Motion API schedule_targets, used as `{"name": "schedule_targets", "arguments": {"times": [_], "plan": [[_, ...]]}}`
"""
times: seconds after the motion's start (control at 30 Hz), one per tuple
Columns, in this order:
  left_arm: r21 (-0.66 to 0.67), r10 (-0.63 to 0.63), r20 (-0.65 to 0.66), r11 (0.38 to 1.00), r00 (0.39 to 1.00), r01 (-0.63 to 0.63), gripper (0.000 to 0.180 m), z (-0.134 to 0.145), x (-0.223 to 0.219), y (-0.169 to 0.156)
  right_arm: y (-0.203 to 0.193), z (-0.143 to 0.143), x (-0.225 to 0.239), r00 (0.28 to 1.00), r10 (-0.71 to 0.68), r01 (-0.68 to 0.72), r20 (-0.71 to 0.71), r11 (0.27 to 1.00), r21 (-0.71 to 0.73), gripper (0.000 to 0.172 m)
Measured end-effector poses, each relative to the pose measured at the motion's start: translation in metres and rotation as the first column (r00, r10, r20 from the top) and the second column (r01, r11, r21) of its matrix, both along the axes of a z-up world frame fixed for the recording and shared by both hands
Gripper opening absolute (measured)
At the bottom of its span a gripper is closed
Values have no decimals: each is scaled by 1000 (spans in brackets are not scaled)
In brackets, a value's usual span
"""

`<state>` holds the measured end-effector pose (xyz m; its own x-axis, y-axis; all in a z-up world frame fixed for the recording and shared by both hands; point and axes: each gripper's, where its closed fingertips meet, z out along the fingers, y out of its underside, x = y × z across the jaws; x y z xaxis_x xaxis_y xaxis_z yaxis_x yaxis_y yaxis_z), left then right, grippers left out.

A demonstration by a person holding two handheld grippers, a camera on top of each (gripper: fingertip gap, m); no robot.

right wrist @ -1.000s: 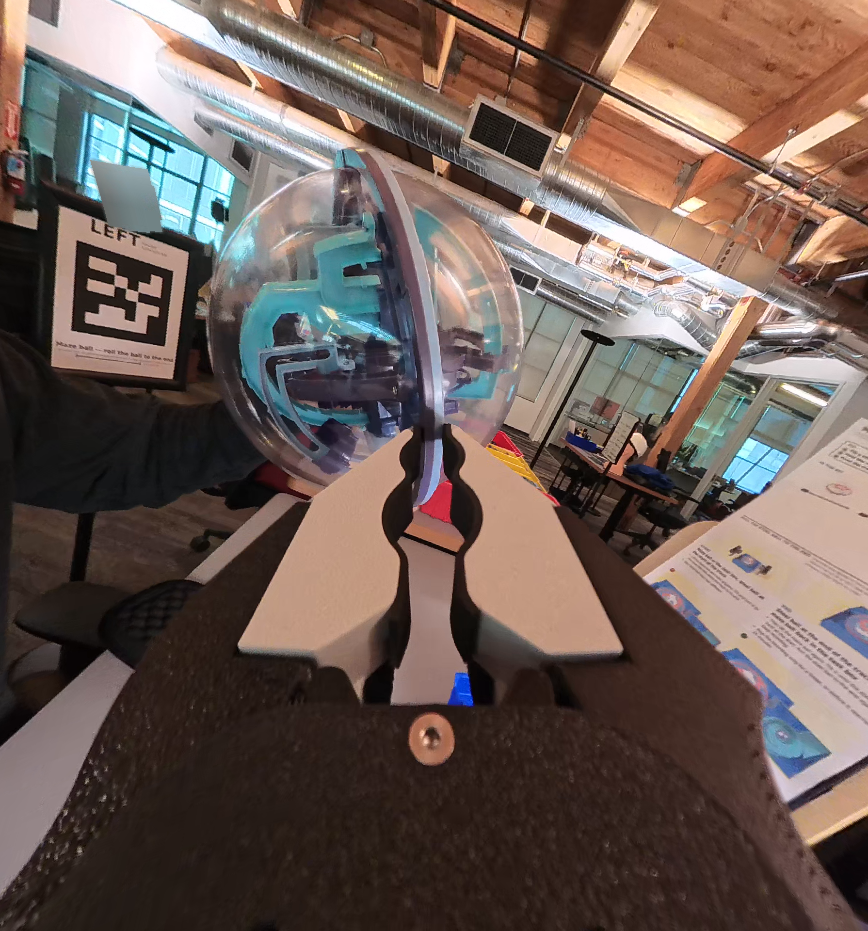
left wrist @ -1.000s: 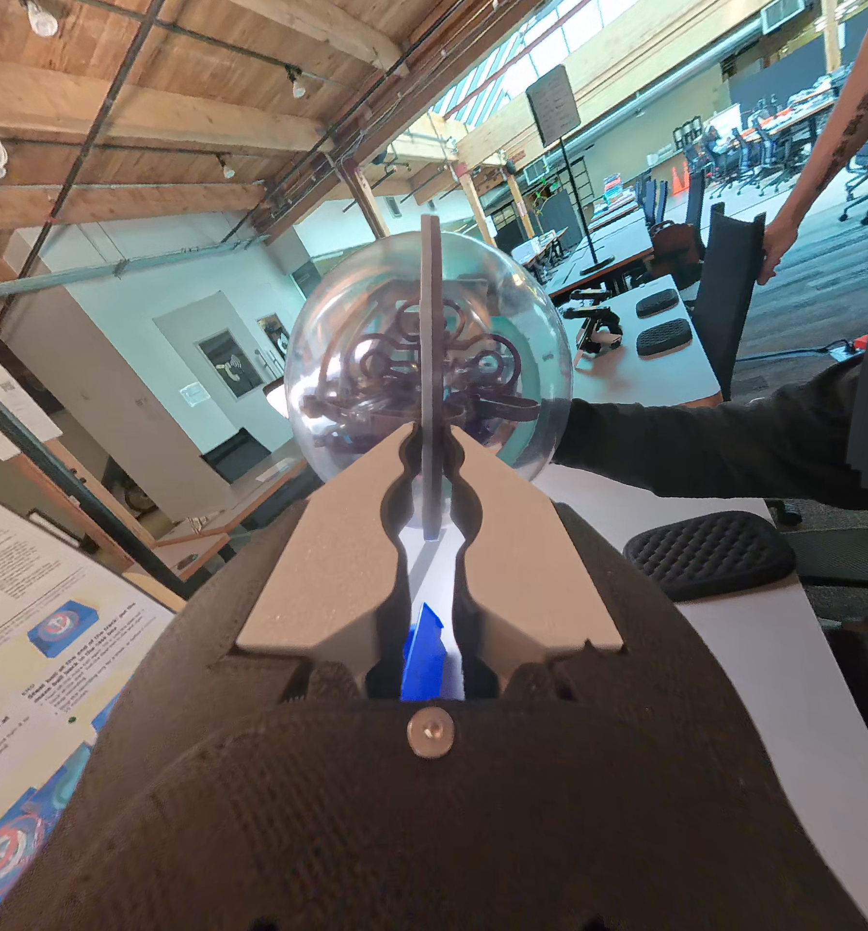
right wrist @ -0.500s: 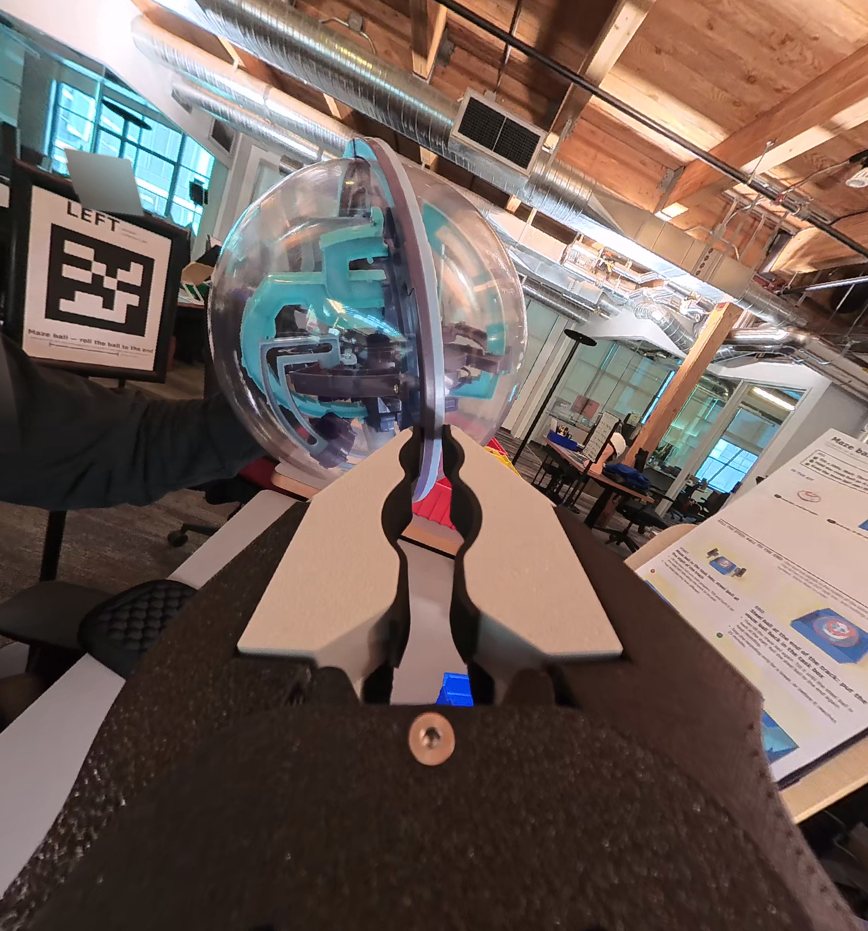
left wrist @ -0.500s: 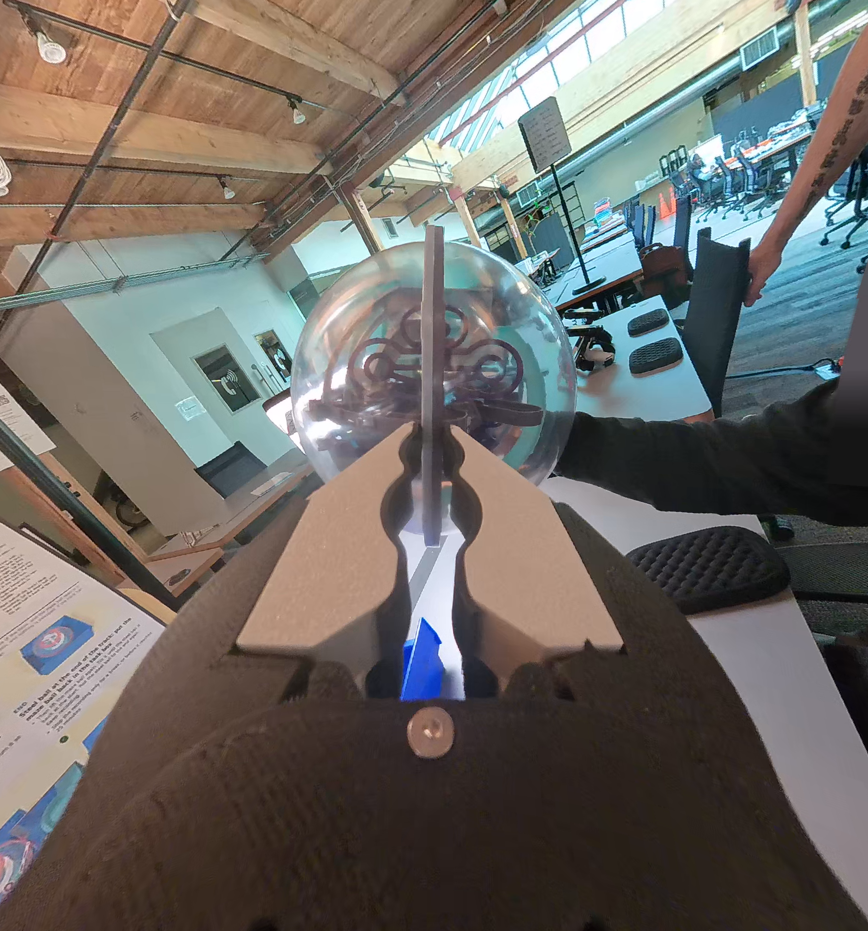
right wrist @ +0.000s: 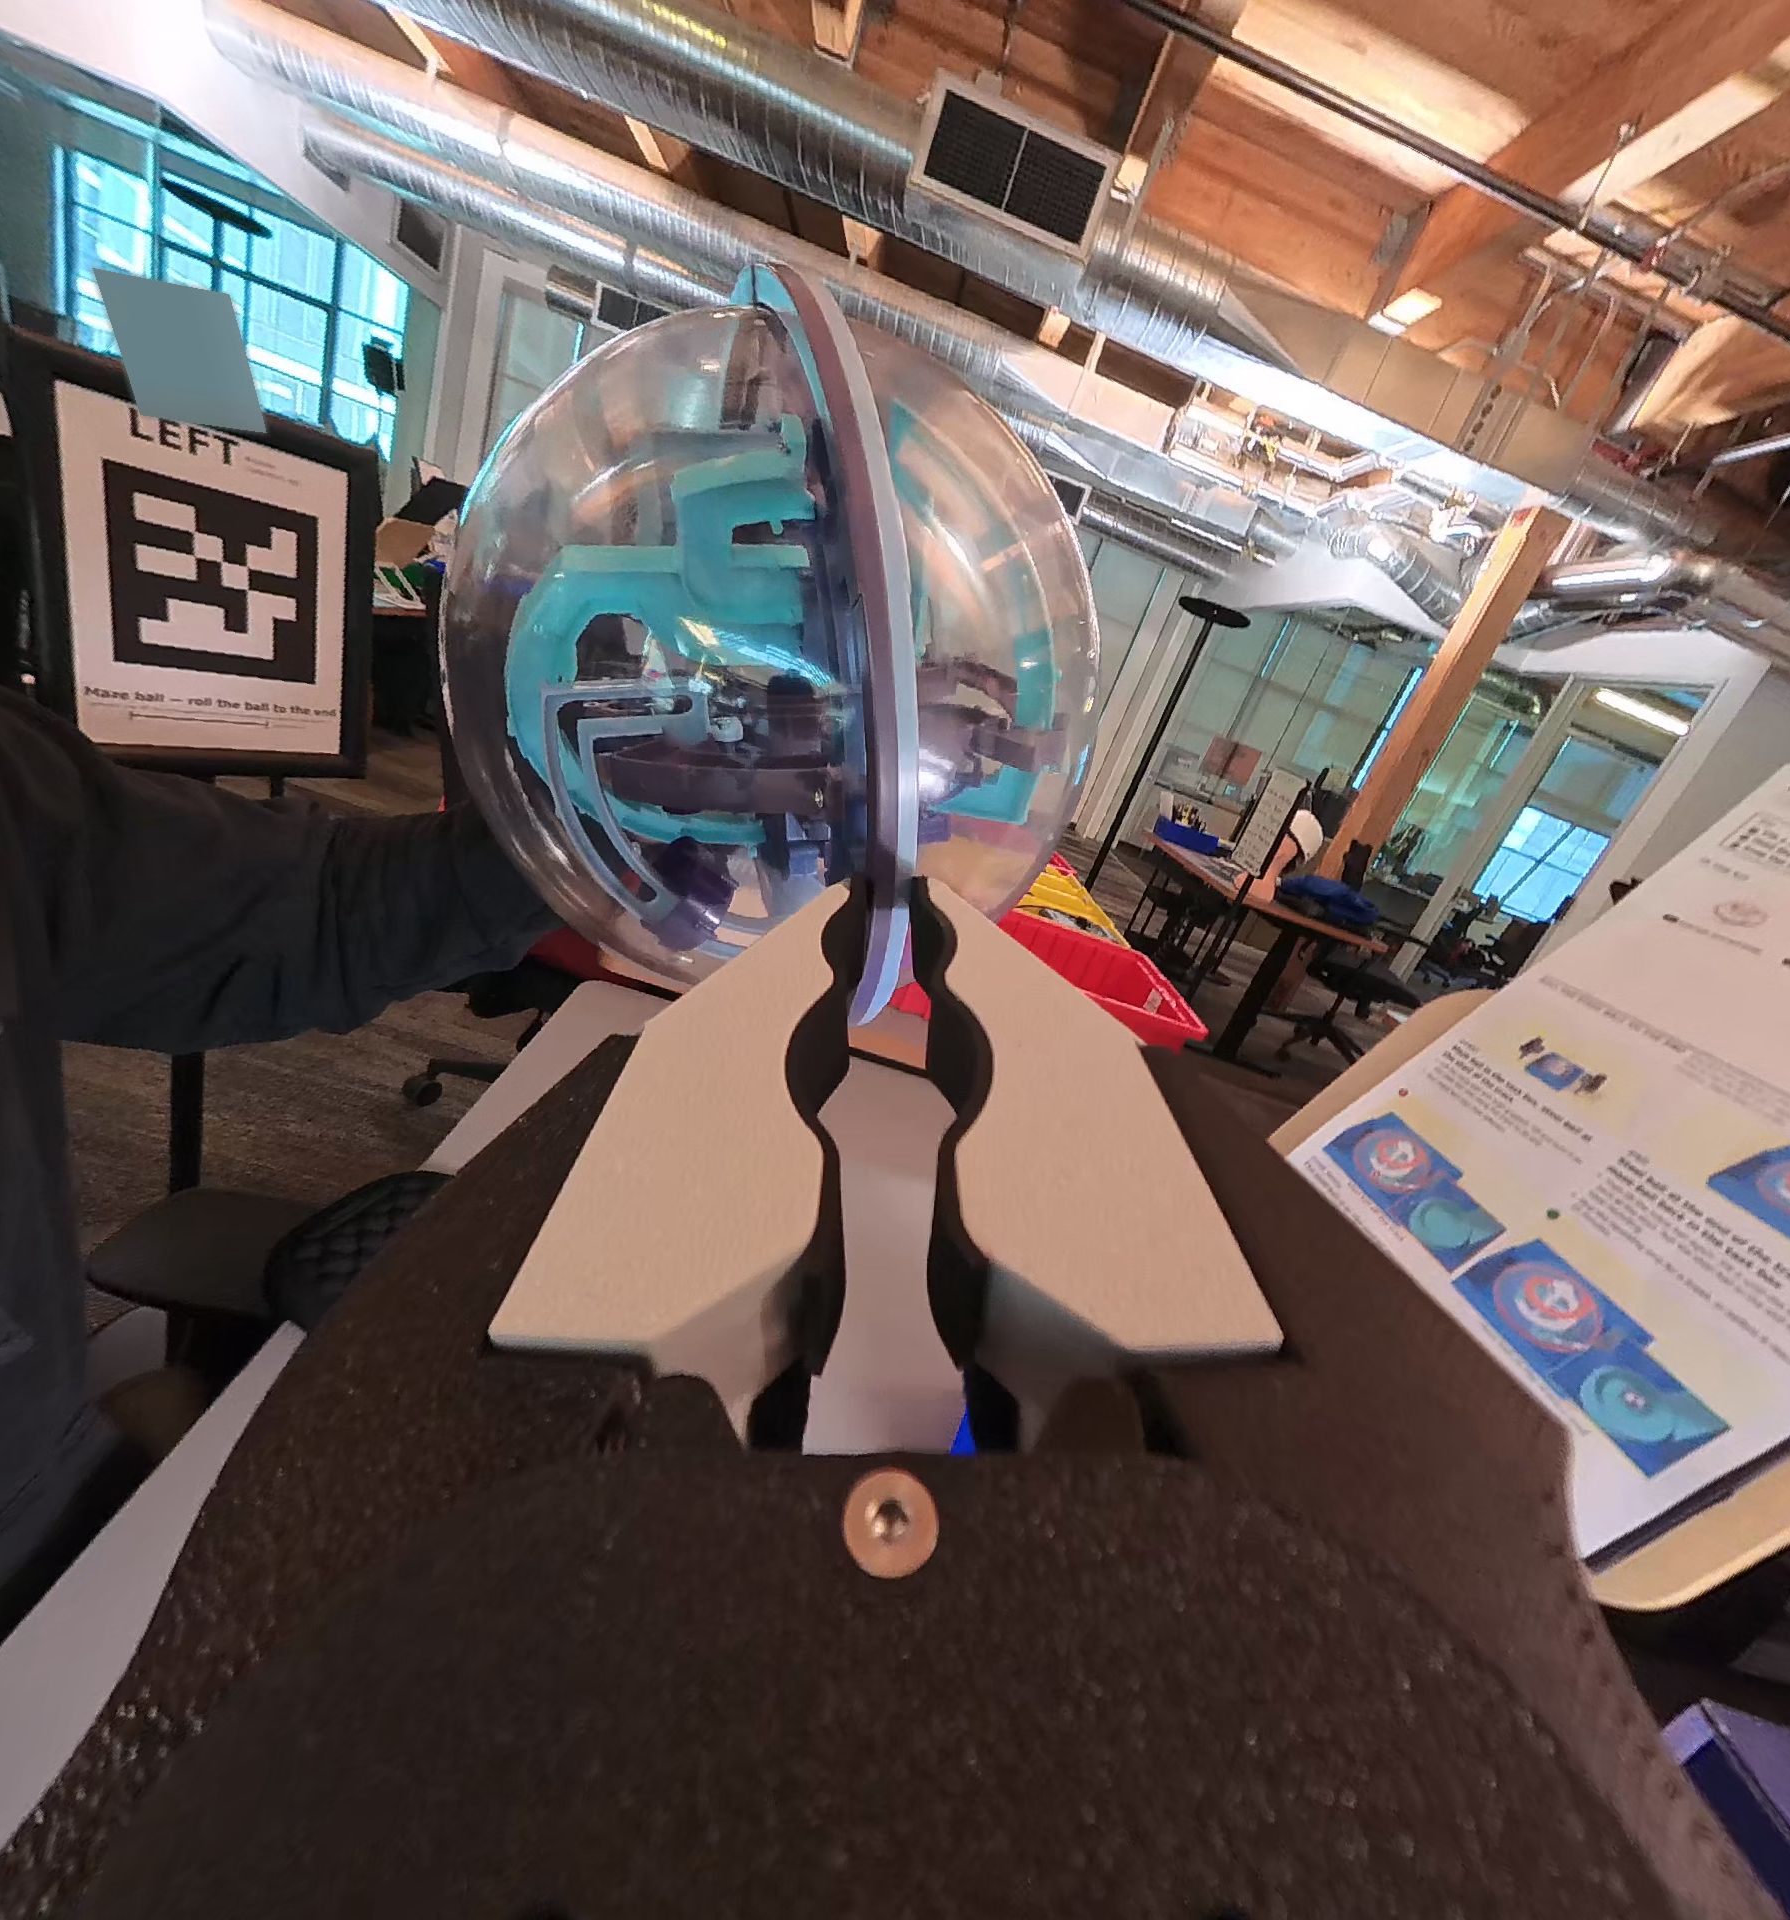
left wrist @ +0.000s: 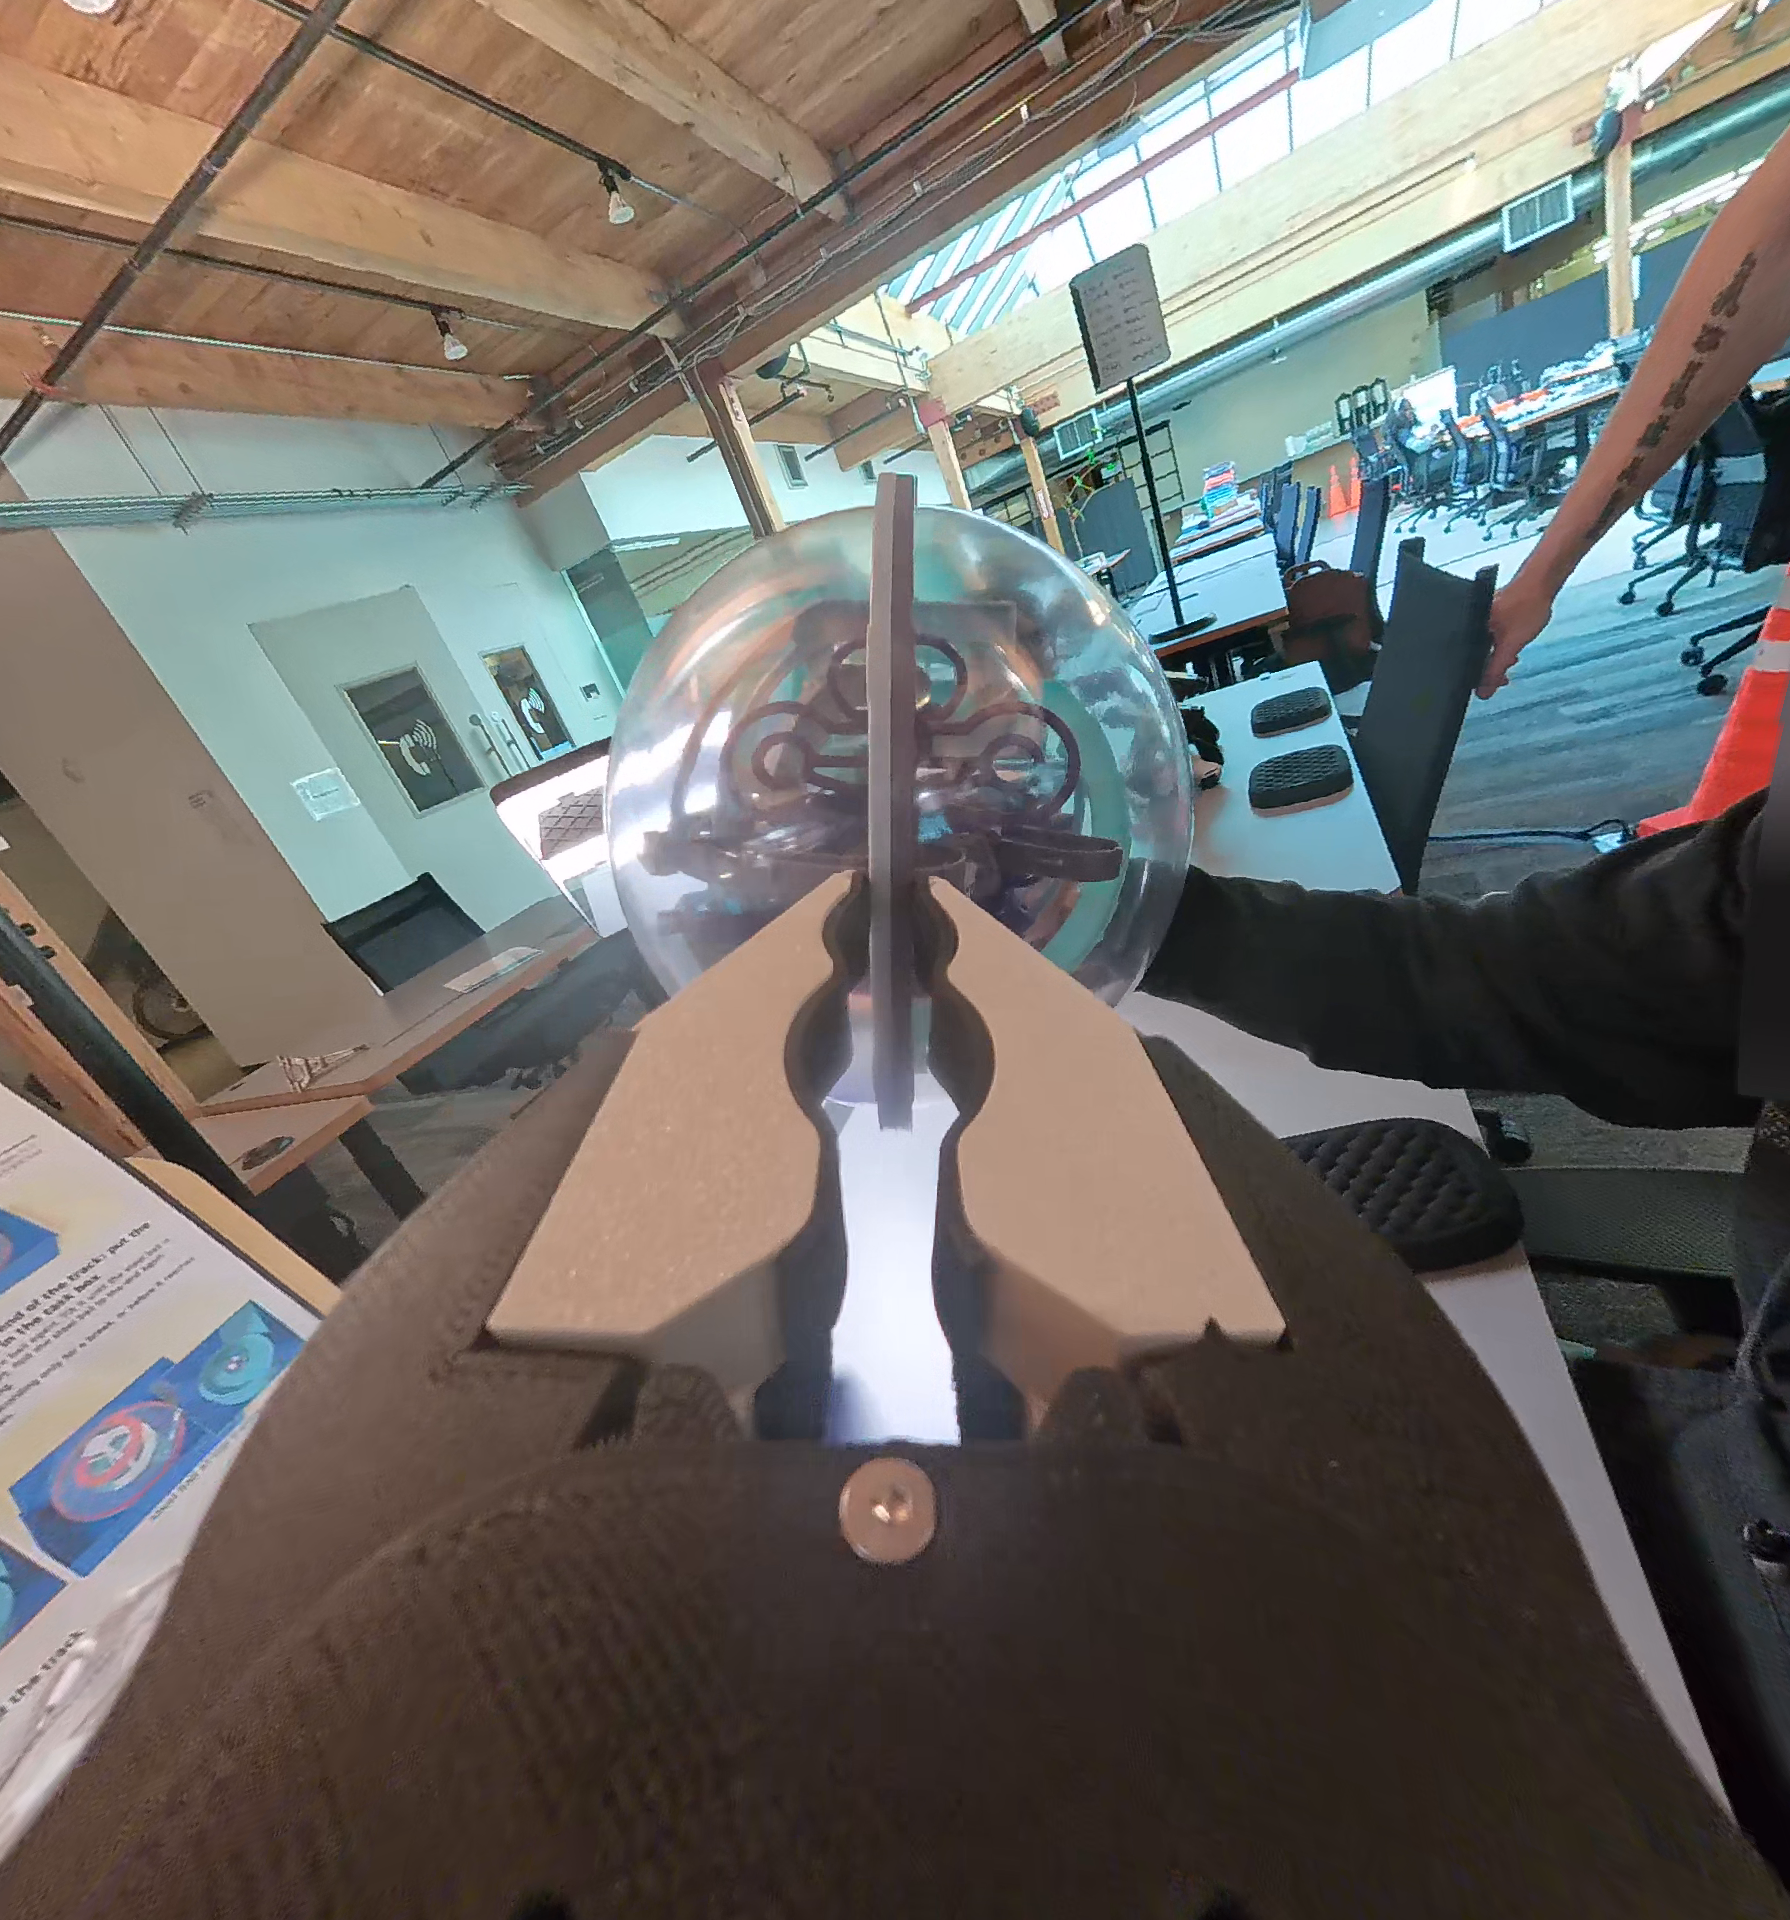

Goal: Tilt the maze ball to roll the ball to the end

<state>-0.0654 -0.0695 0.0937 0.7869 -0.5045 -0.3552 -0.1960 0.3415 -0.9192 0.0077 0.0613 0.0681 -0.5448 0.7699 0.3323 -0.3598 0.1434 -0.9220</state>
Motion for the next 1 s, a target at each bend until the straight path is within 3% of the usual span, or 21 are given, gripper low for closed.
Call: {"name": "schedule_targets", "arguments": {"times": [1.0], "plan": [[-106, -39, 144, 993, 989, 55, 7, -37, 2, 12, 6, -33, 12, 985, -40, 49, 166, 997, -53, 6]]}}
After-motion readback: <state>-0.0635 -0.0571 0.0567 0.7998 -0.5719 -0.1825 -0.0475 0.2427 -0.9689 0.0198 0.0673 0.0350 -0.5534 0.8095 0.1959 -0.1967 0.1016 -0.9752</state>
